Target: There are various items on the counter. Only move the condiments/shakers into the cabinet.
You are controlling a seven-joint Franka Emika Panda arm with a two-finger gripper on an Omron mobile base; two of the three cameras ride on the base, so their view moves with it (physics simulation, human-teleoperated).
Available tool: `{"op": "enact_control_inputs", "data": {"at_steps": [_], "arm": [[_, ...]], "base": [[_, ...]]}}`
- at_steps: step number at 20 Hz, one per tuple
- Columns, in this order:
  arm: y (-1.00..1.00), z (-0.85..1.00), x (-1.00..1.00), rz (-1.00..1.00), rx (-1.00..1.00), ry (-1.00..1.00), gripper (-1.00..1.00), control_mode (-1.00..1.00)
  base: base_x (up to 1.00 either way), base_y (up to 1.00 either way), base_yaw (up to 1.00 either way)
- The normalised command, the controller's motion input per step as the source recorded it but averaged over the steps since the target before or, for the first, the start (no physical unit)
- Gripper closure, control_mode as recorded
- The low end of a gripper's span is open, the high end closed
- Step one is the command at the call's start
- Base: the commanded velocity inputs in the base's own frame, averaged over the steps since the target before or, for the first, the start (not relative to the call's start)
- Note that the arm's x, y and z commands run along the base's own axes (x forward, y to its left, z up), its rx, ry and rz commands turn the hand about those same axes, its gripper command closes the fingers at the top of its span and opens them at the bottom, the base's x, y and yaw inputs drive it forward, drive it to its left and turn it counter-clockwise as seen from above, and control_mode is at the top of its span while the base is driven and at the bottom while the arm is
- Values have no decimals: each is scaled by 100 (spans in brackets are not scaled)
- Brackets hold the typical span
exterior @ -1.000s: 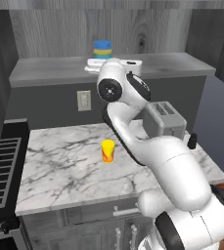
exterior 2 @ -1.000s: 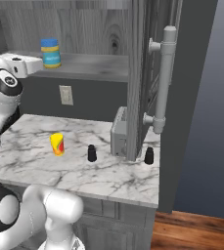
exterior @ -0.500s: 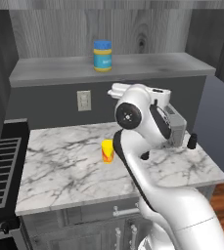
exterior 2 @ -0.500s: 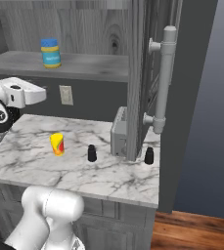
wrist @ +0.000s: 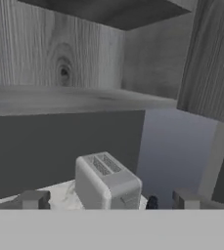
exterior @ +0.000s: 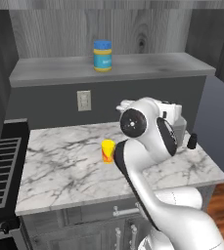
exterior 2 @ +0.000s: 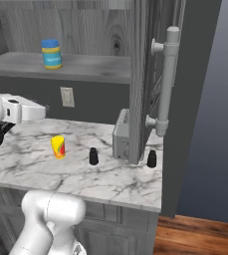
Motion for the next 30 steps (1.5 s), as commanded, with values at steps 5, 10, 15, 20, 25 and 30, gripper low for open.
{"op": "enact_control_inputs", "data": {"at_steps": [5,10,15,20,25,30], "arm": [[-34,-30,10,-4,0,42,-100,-100],[-33,-14,30,0,3,48,-100,-100],[-20,-40,1,3,9,36,-100,-100],[-2,-35,0,0,21,5,-100,-100],[-12,-55,9,0,43,-2,-100,-100],[-25,-35,12,0,14,-6,-100,-100]], "base": [[0,0,0],[0,0,0],[0,0,0],[0,0,0],[0,0,0],[0,0,0]]}}
